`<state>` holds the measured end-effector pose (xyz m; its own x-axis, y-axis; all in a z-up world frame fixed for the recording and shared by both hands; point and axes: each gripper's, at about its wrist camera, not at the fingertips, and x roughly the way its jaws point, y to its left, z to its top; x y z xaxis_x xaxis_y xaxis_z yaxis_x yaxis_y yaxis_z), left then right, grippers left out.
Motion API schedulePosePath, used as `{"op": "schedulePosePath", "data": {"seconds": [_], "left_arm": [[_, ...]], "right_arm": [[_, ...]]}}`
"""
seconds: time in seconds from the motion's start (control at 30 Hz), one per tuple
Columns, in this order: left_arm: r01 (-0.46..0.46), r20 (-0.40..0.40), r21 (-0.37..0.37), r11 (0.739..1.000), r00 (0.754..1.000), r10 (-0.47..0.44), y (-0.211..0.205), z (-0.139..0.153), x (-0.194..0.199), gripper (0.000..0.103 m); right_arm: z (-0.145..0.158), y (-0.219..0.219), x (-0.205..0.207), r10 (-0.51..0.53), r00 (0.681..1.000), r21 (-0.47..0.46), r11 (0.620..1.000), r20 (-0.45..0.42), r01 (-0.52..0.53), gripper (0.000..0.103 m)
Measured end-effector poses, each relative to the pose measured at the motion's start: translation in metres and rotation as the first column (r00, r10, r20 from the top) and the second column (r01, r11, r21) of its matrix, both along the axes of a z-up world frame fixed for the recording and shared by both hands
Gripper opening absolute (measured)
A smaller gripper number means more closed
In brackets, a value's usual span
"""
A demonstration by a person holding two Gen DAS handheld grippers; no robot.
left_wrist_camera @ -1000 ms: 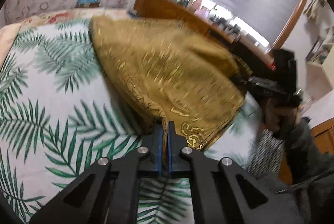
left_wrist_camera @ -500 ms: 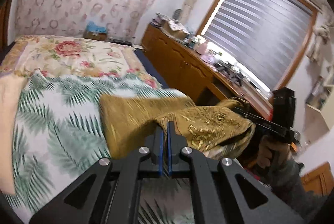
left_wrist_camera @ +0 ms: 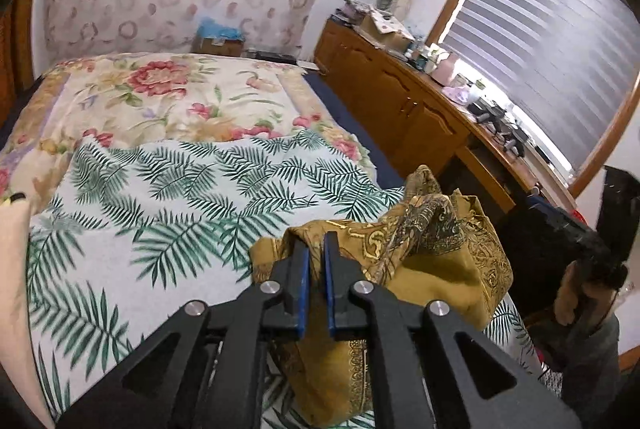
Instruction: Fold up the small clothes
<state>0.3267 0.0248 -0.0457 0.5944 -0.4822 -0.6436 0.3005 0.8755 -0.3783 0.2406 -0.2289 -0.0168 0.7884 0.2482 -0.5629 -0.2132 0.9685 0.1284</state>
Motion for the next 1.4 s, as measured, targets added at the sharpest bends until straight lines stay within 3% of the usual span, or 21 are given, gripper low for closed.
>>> {"op": "schedulePosePath", "data": {"seconds": [0.17,0.3,0.37,0.47,0.53,0.57,0.6,0.7,0.83,0.93,1.03,1.07,1.1,1.27,1.4], "left_arm": [[0.042,0.052,0.043,0.998,0.998,-0.044,-0.001,0.013,-0.006,0.014],[0.028,0.124,0.029,0.999,0.992,-0.031,0.008,0.029,-0.018,0.027],[0.023,0.147,0.043,0.999,0.989,-0.029,0.013,0.034,-0.02,0.027],[0.045,0.113,0.06,0.997,0.992,-0.051,0.015,0.025,-0.016,0.029],[0.074,0.063,0.076,0.994,0.995,-0.079,0.011,0.01,-0.011,0.029],[0.079,0.051,0.088,0.993,0.995,-0.083,0.008,0.005,-0.01,0.03],[0.08,0.032,0.105,0.991,0.996,-0.084,0.006,-0.004,-0.007,0.03],[0.07,-0.032,0.119,0.99,0.997,-0.066,0.001,-0.025,0.006,0.031],[0.066,-0.087,0.151,0.986,0.995,-0.053,-0.005,-0.046,0.017,0.034],[0.081,-0.125,0.149,0.986,0.99,-0.063,-0.009,-0.057,0.017,0.034],[0.077,-0.141,0.121,0.99,0.988,-0.059,-0.007,-0.063,0.019,0.035],[0.075,-0.143,0.116,0.99,0.988,-0.058,-0.007,-0.063,0.019,0.035],[0.073,-0.145,0.113,0.991,0.988,-0.056,-0.007,-0.063,0.019,0.035],[0.073,-0.144,0.105,0.992,0.988,-0.058,-0.008,-0.063,0.022,0.035],[0.086,-0.168,0.015,0.996,0.982,-0.083,-0.005,-0.065,0.028,0.029]], "right_arm": [[-0.036,0.017,0.022,0.06,0.995,-0.087,0.994,-0.079,-0.067,0.064],[-0.07,0.023,0.051,0.042,0.986,-0.111,0.992,-0.162,-0.061,0.064],[-0.082,0.02,0.062,0.017,0.983,-0.121,0.992,-0.184,-0.039,0.064],[-0.092,0.008,0.071,0.014,0.977,-0.058,0.998,-0.214,-0.027,0.064],[-0.093,0.004,0.073,0.055,0.974,-0.012,0.998,-0.218,-0.059,0.04],[-0.092,0.004,0.073,0.069,0.975,-0.011,0.997,-0.213,-0.073,0.019],[-0.09,0.006,0.073,0.077,0.976,-0.014,0.997,-0.205,-0.081,0.008],[-0.083,0.007,0.065,0.056,0.989,-0.057,0.996,-0.14,-0.064,0.007],[-0.089,0.006,0.065,0.001,0.987,-0.077,0.997,-0.163,-0.014,0.007],[-0.09,0.004,0.065,-0.018,0.985,-0.073,0.997,-0.174,0.006,0.01],[-0.09,0.003,0.064,-0.029,0.984,-0.088,0.996,-0.177,0.013,0.039],[-0.091,0.004,0.065,-0.014,0.983,-0.088,0.996,-0.182,-0.002,0.06],[-0.091,0.004,0.066,-0.012,0.983,-0.09,0.996,-0.185,-0.004,0.073],[-0.102,0.005,0.071,0.006,0.972,-0.073,0.997,-0.234,-0.024,0.076],[-0.113,0.002,0.074,0.048,0.955,-0.007,0.999,-0.293,-0.052,0.076]]}}
